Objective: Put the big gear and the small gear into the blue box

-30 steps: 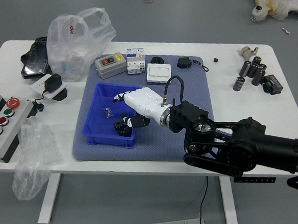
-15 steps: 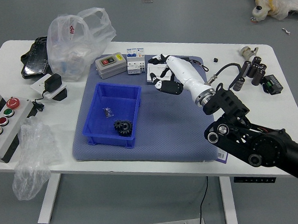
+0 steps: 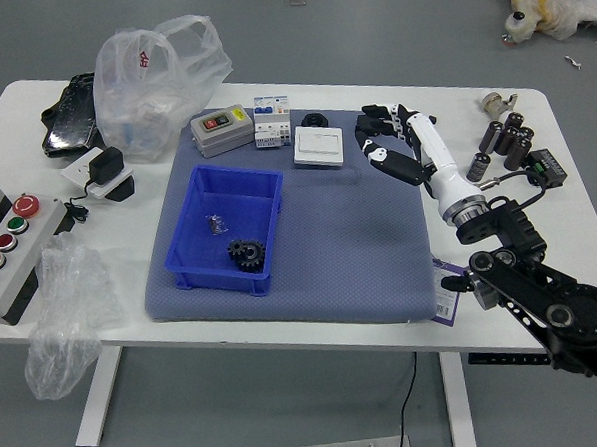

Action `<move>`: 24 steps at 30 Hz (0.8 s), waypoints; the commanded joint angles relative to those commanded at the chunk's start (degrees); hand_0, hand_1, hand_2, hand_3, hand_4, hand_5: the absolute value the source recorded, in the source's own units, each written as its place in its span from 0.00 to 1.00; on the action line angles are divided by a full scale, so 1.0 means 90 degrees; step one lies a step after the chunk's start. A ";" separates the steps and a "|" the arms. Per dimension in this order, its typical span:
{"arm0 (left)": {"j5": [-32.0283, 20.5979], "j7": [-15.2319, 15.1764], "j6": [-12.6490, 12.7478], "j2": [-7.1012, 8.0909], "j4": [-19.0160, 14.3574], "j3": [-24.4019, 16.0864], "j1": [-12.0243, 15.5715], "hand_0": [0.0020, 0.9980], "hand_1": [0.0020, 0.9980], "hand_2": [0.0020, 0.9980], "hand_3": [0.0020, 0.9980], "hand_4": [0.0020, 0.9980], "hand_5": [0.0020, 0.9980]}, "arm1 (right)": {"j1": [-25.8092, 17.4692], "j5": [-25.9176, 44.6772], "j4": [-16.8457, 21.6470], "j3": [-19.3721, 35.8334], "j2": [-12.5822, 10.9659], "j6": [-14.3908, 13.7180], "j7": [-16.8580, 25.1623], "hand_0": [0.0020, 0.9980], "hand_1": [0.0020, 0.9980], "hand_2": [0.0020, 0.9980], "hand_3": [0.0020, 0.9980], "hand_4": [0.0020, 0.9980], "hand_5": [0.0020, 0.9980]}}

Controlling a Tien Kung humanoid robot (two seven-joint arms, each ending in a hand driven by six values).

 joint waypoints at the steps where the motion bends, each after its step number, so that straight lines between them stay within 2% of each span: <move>1: 0.0023 0.0009 -0.0004 0.0002 -0.0001 -0.0014 0.0002 0.66 0.62 0.60 0.75 0.76 0.72 | -0.0130 0.0157 0.0084 0.0075 -0.0034 0.0016 0.0127 0.84 0.81 0.81 0.76 0.77 0.31; 5: 0.0053 0.0011 -0.0002 0.0017 -0.0001 -0.0038 0.0001 0.66 0.62 0.60 0.75 0.76 0.72 | -0.0615 0.0706 0.0390 0.0381 -0.0120 0.0094 0.0510 0.84 0.81 0.81 0.76 0.77 0.31; 6: 0.0054 0.0009 0.0000 0.0021 0.0000 -0.0040 0.0002 0.66 0.62 0.60 0.75 0.76 0.72 | -0.0724 0.0805 0.0445 0.0459 -0.0128 0.0120 0.0587 0.80 0.75 0.74 0.71 0.79 0.36; 11: 0.0104 0.0049 0.0007 0.0020 -0.0008 -0.0088 0.0032 0.66 0.62 0.60 0.75 0.76 0.72 | -0.1153 0.1399 0.0547 0.0763 -0.0127 0.0321 0.1109 0.80 0.75 0.74 0.71 0.79 0.36; 12: 0.0130 0.0068 0.0006 0.0017 -0.0012 -0.0113 0.0038 0.66 0.62 0.60 0.75 0.76 0.72 | -0.1201 0.1520 0.0543 0.0782 -0.0127 0.0354 0.1208 0.58 0.46 0.56 0.65 0.81 0.38; 17: 0.0175 0.0104 0.0007 0.0013 -0.0018 -0.0161 0.0061 0.66 0.62 0.60 0.75 0.76 0.72 | -0.1413 0.2224 0.0499 0.0825 -0.0098 0.0539 0.1636 0.58 0.46 0.56 0.65 0.81 0.38; 18: 0.0177 0.0105 0.0007 0.0013 -0.0018 -0.0162 0.0062 0.66 0.62 0.60 0.76 0.76 0.71 | -0.1437 0.2343 0.0494 0.0826 -0.0089 0.0566 0.1683 0.45 0.36 0.48 0.63 0.82 0.40; 23: 0.0171 0.0091 0.0002 0.0016 -0.0015 -0.0149 0.0058 0.66 0.62 0.60 0.76 0.76 0.71 | -0.1502 0.2862 0.0526 0.0793 -0.0076 0.0656 0.1849 0.45 0.36 0.48 0.63 0.82 0.40; 24: 0.0166 0.0087 0.0002 0.0014 -0.0014 -0.0144 0.0058 0.66 0.62 0.60 0.76 0.76 0.71 | -0.1507 0.2905 0.0540 0.0789 -0.0082 0.0663 0.1859 0.39 0.30 0.44 0.62 0.84 0.41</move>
